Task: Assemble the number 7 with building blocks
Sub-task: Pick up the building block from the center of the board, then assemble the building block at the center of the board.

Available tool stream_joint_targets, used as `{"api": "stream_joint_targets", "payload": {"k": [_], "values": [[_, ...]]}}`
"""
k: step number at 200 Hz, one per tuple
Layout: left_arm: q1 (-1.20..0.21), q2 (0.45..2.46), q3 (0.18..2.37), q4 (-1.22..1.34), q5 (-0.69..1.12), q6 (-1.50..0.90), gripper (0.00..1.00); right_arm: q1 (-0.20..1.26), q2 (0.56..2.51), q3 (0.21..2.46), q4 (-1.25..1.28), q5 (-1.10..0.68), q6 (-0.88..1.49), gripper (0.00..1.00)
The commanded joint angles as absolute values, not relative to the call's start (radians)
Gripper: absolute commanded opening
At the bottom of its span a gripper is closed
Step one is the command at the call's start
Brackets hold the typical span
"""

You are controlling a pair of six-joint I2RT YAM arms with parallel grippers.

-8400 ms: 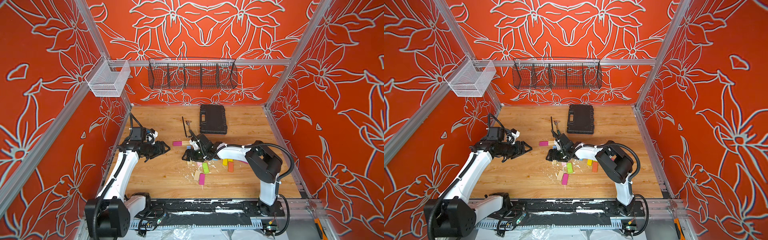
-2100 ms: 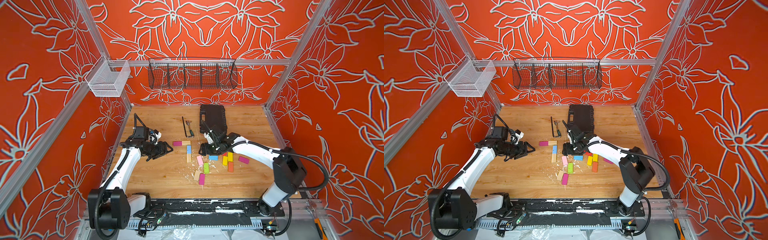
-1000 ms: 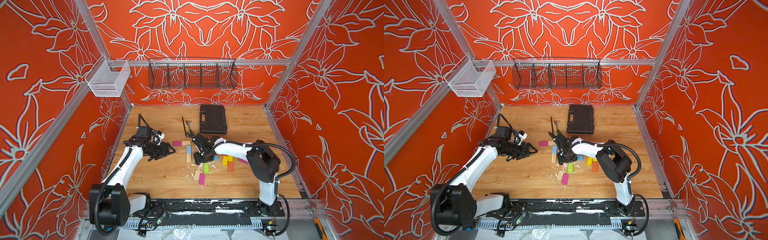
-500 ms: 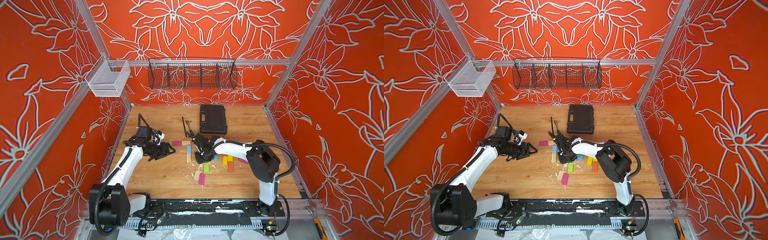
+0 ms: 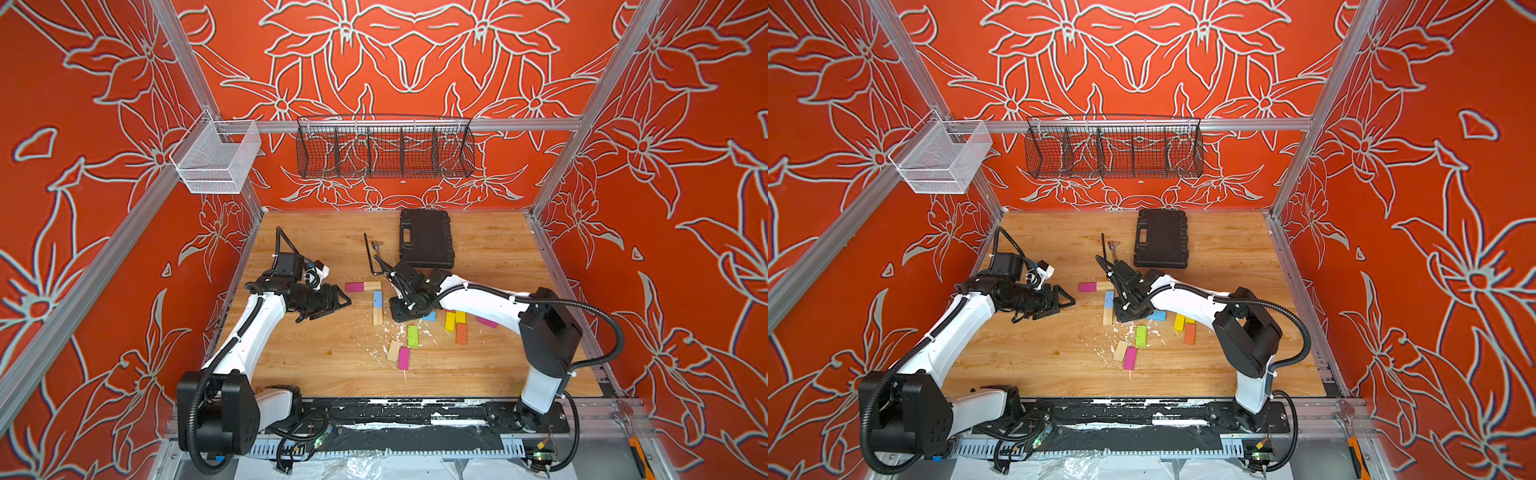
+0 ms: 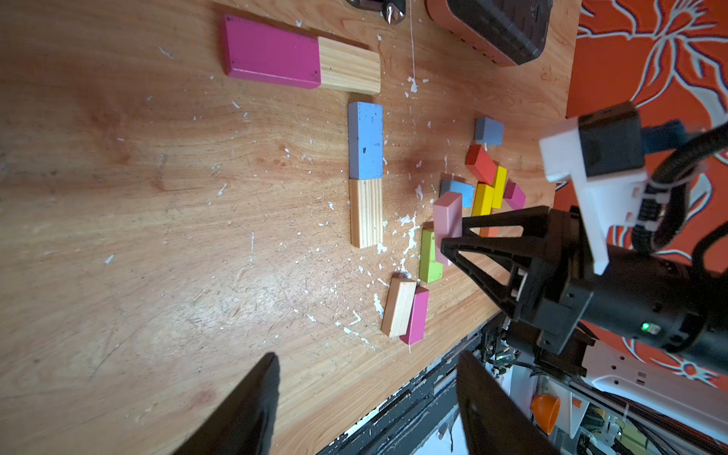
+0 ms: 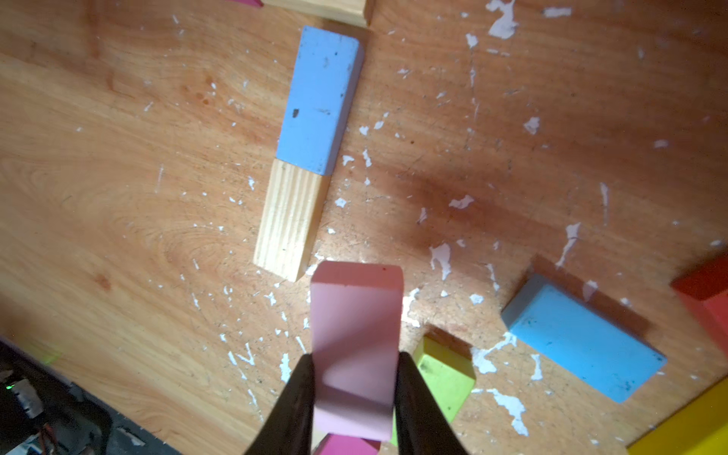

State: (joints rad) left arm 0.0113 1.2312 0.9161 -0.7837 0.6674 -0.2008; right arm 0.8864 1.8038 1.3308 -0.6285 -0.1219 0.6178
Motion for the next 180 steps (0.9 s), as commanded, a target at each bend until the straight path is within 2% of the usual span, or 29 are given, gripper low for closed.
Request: {"api": "stream_joint_targets", "payload": {"k": [1,47,86,180], "values": [[0.006,1.207,0.912,-0.790,0.684,-0.183,0.69,0.932,1.766,1.309,-0.604,-0.158,0.713,0.31],[0.007,1.196,0.910,-0.787,0.692,-0.184,0.69,1.032,1.785,1.253,-0.531,-0.155,0.863,0.31],[0.006,1.193,0.911,-0.785,0.701,-0.180,0.69,1.037,1.847,1.240,-0.464,-0.151,0.935,0.30],[0.006,1.189,0.912,-0.787,0.703,-0.178,0.69,1.035,1.952,1.301,-0.477,-0.121,0.970,0.31]]}}
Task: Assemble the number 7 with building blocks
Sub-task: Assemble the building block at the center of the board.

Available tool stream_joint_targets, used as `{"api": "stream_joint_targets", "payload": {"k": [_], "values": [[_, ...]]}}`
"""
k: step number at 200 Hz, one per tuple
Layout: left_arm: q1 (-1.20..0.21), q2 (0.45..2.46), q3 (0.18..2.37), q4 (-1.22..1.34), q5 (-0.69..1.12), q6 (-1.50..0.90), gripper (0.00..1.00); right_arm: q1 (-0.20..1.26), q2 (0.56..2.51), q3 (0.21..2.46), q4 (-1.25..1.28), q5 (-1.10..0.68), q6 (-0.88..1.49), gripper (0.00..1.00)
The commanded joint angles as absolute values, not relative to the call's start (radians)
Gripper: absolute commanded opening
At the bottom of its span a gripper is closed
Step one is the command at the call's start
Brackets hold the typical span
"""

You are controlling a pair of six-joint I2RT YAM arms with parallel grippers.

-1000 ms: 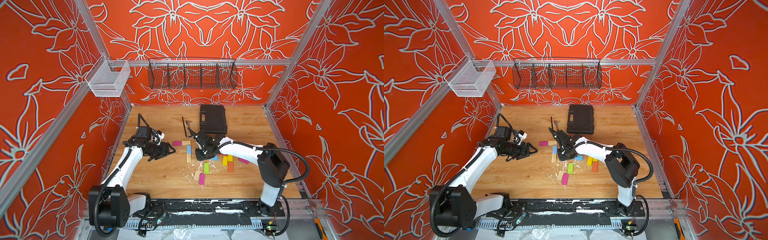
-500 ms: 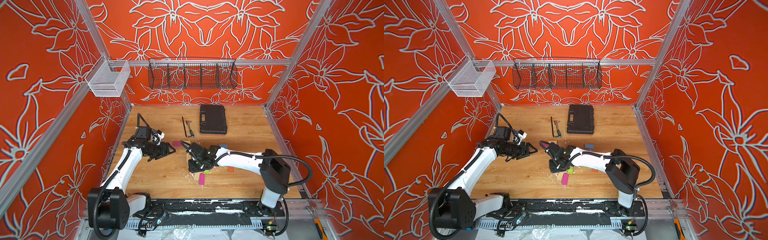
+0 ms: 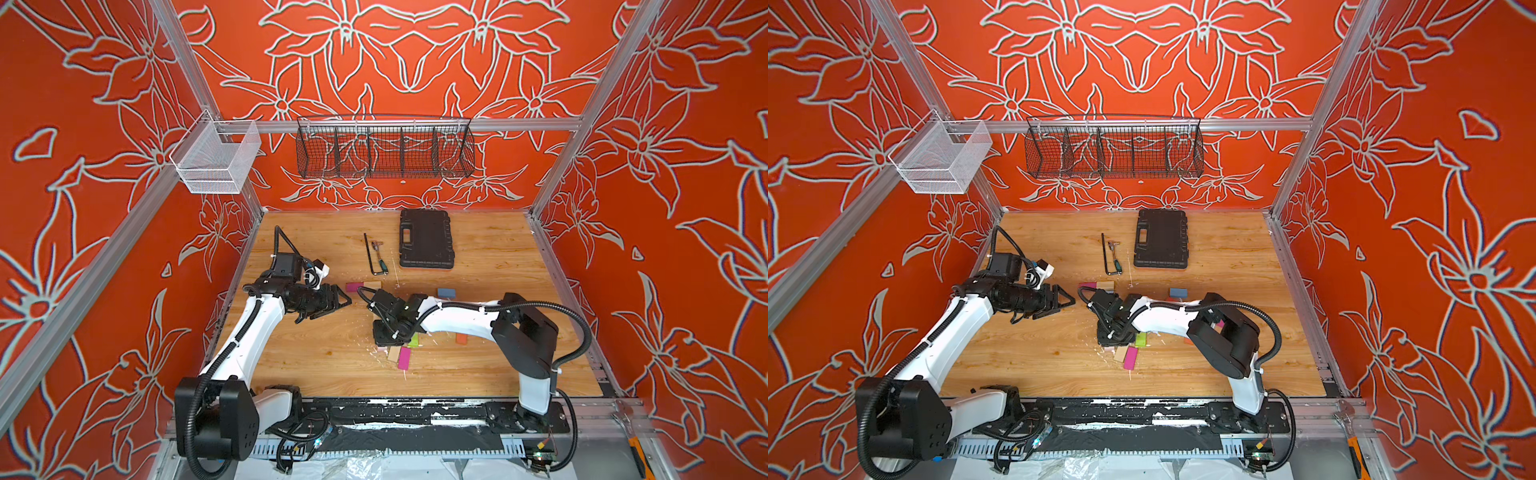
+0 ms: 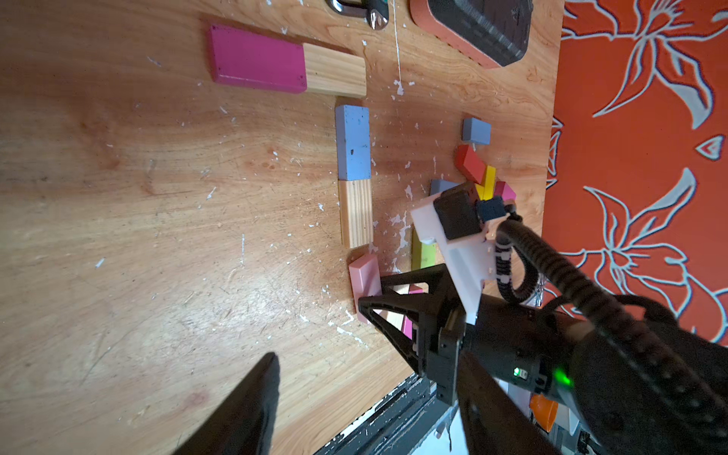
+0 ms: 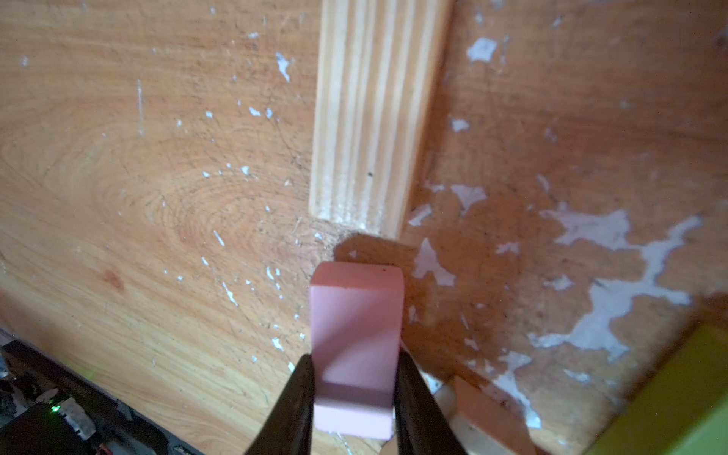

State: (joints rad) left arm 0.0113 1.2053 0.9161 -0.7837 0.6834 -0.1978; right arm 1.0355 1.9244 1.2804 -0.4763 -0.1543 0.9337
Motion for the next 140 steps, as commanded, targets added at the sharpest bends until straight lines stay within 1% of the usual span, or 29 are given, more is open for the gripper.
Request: {"api": "stream_joint_targets", "payload": {"k": [1,36,68,140], "values": [[0.006,1.189,0.912,-0.787,0.703,-0.178,0.69,1.035,1.952,1.302,-0.477,-0.120,0.970,0.31],[0.006,1.190,0.914,-0.788,0.703,-0.176,0.69,1.034,1.971,1.325,-0.503,-0.107,0.967,0.32],[0.006,1.189,0.914,-0.789,0.704,-0.176,0.69,1.034,1.983,1.347,-0.532,-0.094,0.965,0.34],[0.007,1.189,0.914,-0.789,0.704,-0.176,0.69,1.033,1.973,1.329,-0.546,-0.066,0.975,0.36]]}}
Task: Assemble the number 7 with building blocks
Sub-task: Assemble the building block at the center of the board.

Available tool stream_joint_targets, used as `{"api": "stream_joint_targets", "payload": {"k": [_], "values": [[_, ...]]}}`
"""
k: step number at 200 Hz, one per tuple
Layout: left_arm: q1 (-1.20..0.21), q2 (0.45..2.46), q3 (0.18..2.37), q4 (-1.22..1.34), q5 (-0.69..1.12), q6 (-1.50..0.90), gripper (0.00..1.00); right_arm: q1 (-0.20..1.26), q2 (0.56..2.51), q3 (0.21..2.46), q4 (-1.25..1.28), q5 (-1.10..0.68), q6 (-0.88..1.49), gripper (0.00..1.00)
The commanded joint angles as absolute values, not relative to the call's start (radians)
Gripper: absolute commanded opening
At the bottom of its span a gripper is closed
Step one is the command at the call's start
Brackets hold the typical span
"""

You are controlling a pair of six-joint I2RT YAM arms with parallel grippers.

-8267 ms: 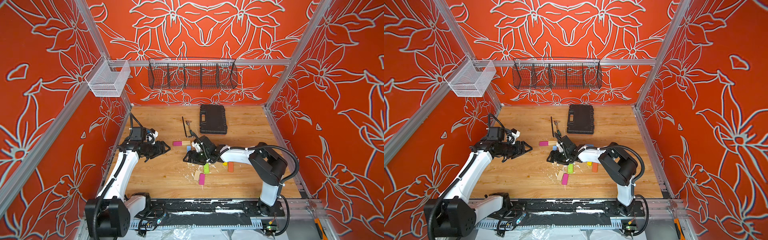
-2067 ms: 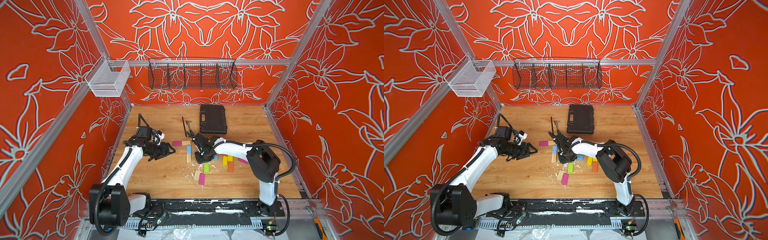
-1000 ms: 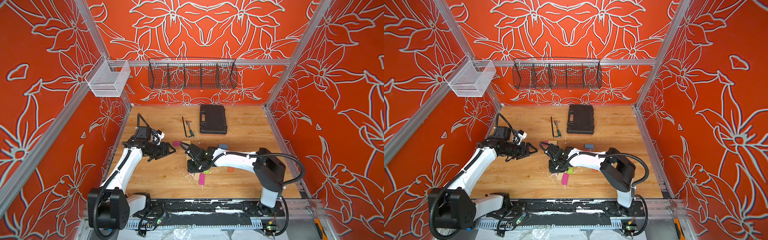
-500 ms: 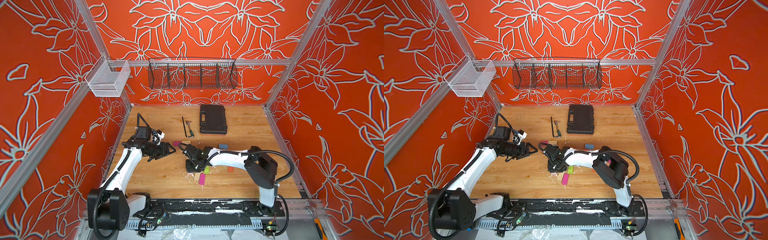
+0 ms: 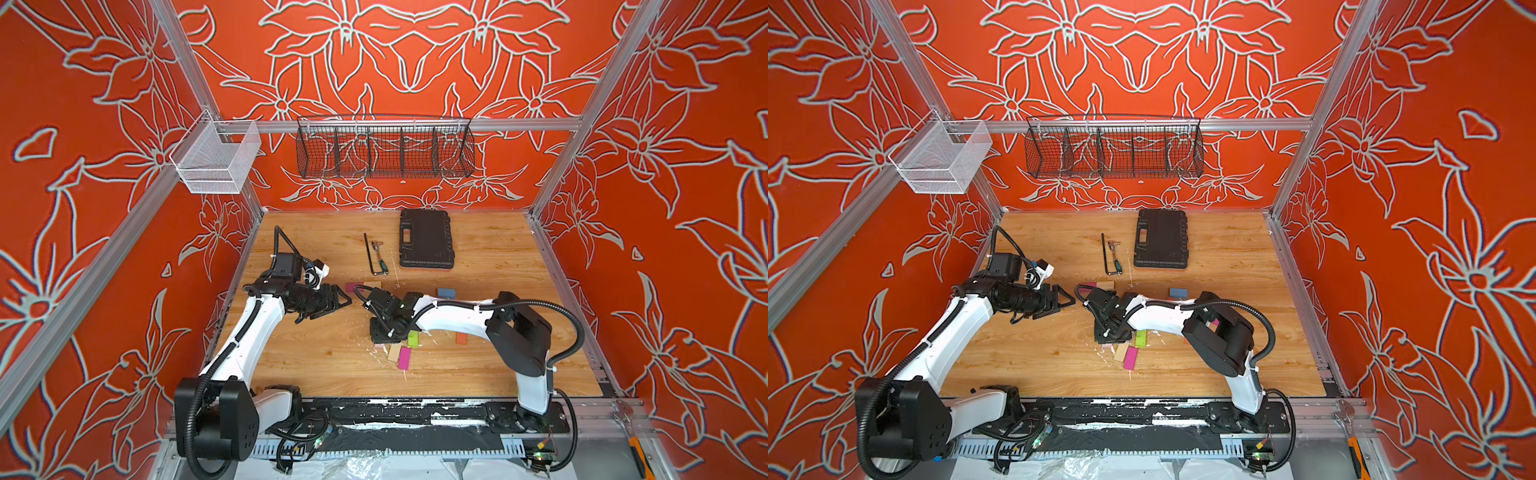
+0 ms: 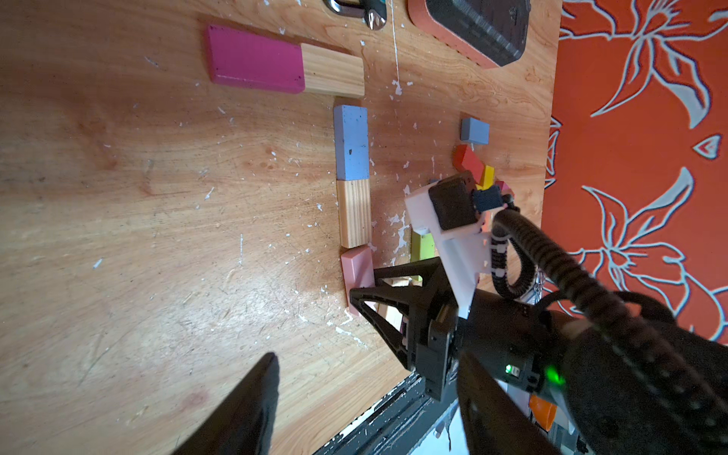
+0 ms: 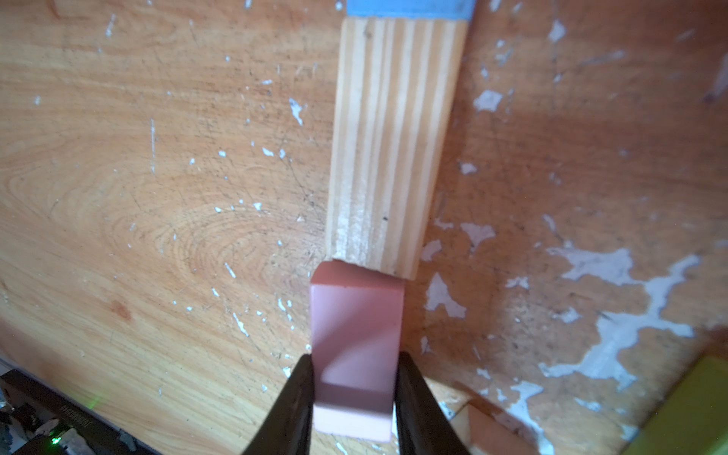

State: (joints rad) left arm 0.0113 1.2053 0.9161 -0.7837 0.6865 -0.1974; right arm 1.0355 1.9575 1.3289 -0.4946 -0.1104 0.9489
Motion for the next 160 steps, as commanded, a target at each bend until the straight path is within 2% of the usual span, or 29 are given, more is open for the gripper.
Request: {"api": "stream_joint_targets", "payload": {"k": [1,36,67,84,121,160], "values": [[0.007,1.189,0.913,-0.789,0.704,-0.176,0.69,1.033,1.973,1.330,-0.546,-0.066,0.975,0.36],[0.007,1.189,0.914,-0.788,0.704,-0.176,0.69,1.032,1.982,1.335,-0.549,-0.074,0.975,0.48],[0.006,1.188,0.914,-0.788,0.704,-0.176,0.69,1.032,1.974,1.329,-0.534,-0.080,0.970,0.70],[0.007,1.186,0.914,-0.788,0.703,-0.176,0.69,1.032,1.962,1.316,-0.513,-0.089,0.968,0.79],[0.007,1.184,0.914,-0.790,0.693,-0.176,0.69,1.032,1.893,1.272,-0.452,-0.083,0.941,0.81],[0.006,1.165,0.914,-0.787,0.683,-0.179,0.69,1.034,1.717,1.164,-0.319,-0.051,0.893,0.81]]}}
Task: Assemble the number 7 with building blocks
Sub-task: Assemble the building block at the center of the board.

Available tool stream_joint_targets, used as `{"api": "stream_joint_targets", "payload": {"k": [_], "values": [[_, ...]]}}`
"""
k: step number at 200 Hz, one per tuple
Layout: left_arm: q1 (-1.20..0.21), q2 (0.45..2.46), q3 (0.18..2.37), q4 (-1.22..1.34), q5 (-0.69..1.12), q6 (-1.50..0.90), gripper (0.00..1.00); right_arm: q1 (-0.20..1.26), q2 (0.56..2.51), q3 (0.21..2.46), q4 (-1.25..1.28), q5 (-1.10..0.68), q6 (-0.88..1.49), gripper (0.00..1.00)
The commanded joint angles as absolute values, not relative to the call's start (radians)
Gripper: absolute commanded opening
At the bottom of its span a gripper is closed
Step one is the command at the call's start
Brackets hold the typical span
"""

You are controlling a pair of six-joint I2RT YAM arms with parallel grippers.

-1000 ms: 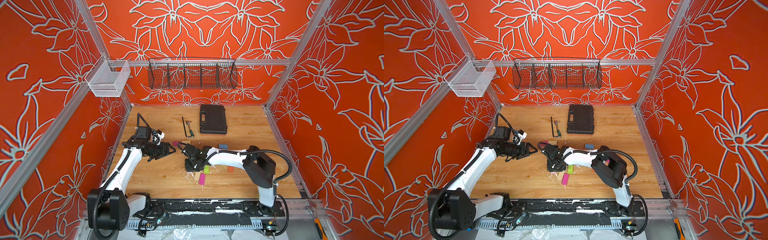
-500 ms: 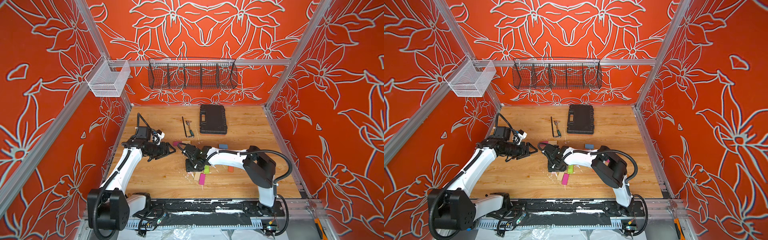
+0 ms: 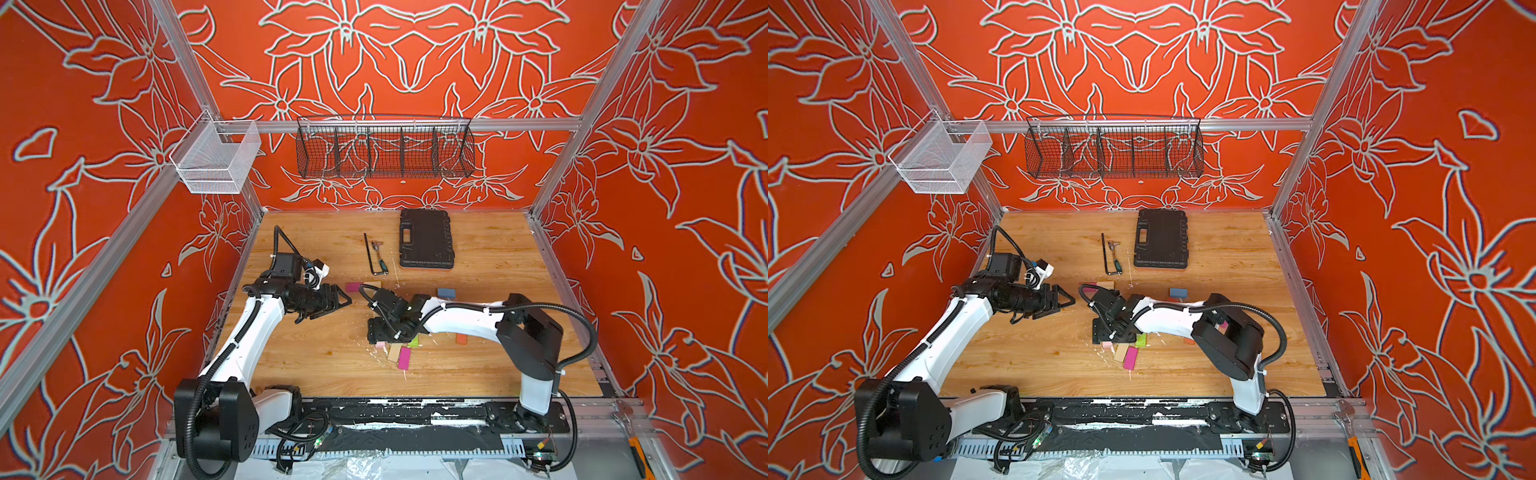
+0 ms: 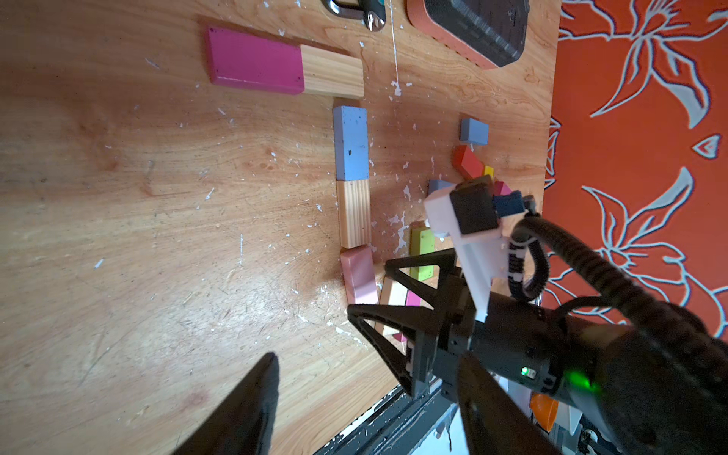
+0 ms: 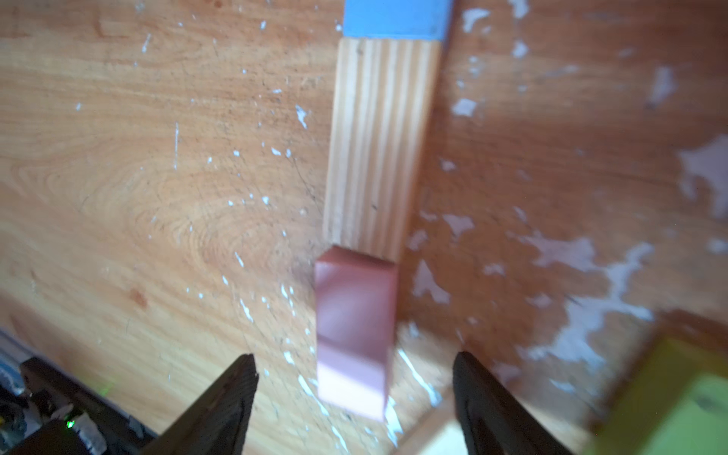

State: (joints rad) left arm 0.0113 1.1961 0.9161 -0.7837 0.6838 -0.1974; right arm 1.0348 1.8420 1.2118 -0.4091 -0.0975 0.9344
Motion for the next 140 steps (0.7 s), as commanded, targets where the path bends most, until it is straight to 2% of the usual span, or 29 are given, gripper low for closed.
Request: {"api": "stream_joint_targets", "payload": {"k": [1,55,95,114,140], "values": [[0.006,1.164,0.913,-0.787,0.682,-0.179,0.69,1.034,1.711,1.161,-0.316,-0.050,0.889,0.81],[0.006,1.113,0.903,-0.765,0.670,-0.178,0.69,1.035,1.406,0.882,-0.039,-0.011,0.716,0.81],[0.007,1.084,0.899,-0.734,0.701,-0.166,0.70,1.034,1.291,0.713,0.109,-0.018,0.633,0.81],[0.005,1.057,0.888,-0.709,0.718,-0.163,0.72,1.034,1.272,0.651,0.184,-0.009,0.578,0.93],[-0.011,1.033,0.868,-0.671,0.724,-0.162,0.78,1.034,1.276,0.590,0.312,-0.014,0.497,0.97]]}}
